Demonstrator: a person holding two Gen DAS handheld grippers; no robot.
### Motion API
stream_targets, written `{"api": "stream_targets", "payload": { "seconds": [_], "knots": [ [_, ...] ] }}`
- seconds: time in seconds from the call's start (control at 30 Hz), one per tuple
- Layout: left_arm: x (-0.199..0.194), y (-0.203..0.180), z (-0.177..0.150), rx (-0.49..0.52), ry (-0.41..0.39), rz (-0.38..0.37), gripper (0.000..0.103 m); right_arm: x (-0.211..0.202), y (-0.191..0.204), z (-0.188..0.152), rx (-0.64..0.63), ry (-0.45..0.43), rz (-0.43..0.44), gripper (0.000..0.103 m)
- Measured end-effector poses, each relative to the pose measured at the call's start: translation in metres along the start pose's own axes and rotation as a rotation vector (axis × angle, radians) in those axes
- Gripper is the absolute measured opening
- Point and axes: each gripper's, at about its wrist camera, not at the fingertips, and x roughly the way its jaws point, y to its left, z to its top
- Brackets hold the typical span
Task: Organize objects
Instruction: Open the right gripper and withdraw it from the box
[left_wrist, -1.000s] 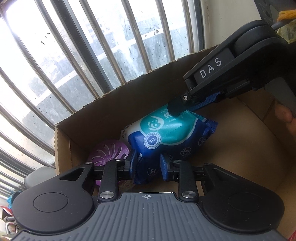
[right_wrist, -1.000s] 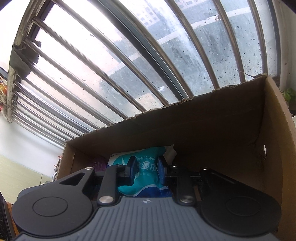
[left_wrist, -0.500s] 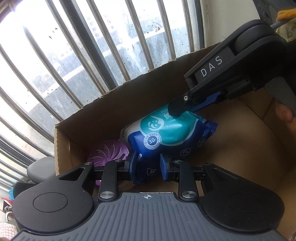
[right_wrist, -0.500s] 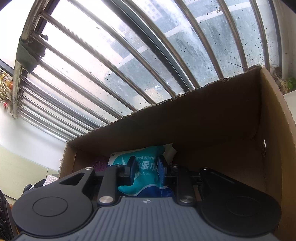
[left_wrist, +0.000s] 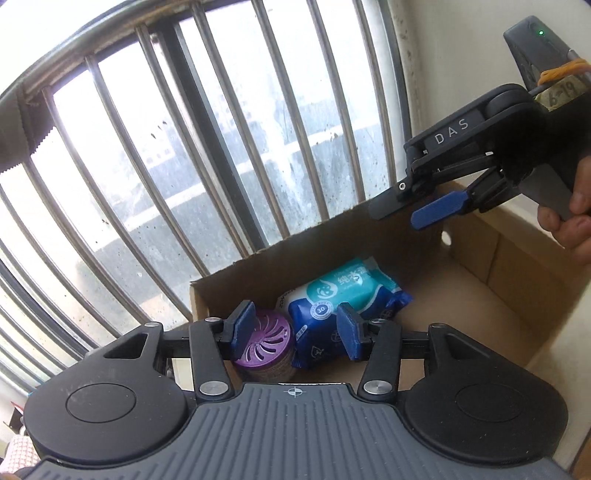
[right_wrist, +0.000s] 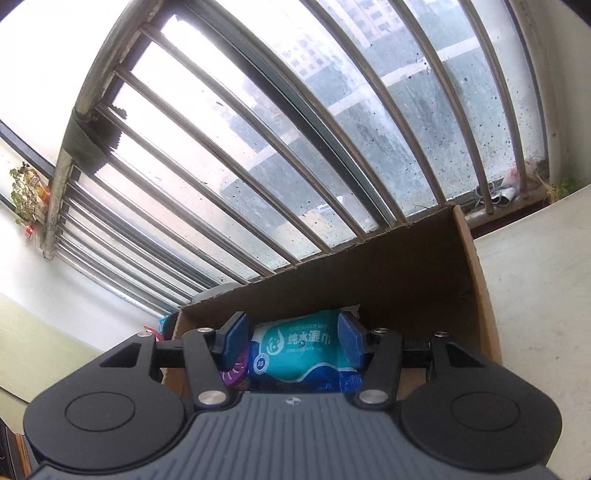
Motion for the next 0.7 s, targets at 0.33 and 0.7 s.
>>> {"api": "stream_targets", "payload": {
  "seconds": [0.33, 0.7],
  "knots": [
    [-0.089, -0.032, -0.095, -0.091, -0.198, -0.047, 0.075, -0.104, 0.041, -0.058, -0.185, -0.139, 0.103, 0.068],
    [-0.077, -0.037, -0.166, -0.294, -0.161, -0.100, 0.085, -0.097, 0.054, -0.150, -0.328, -0.041, 0.180, 0.077]
  ]
}}
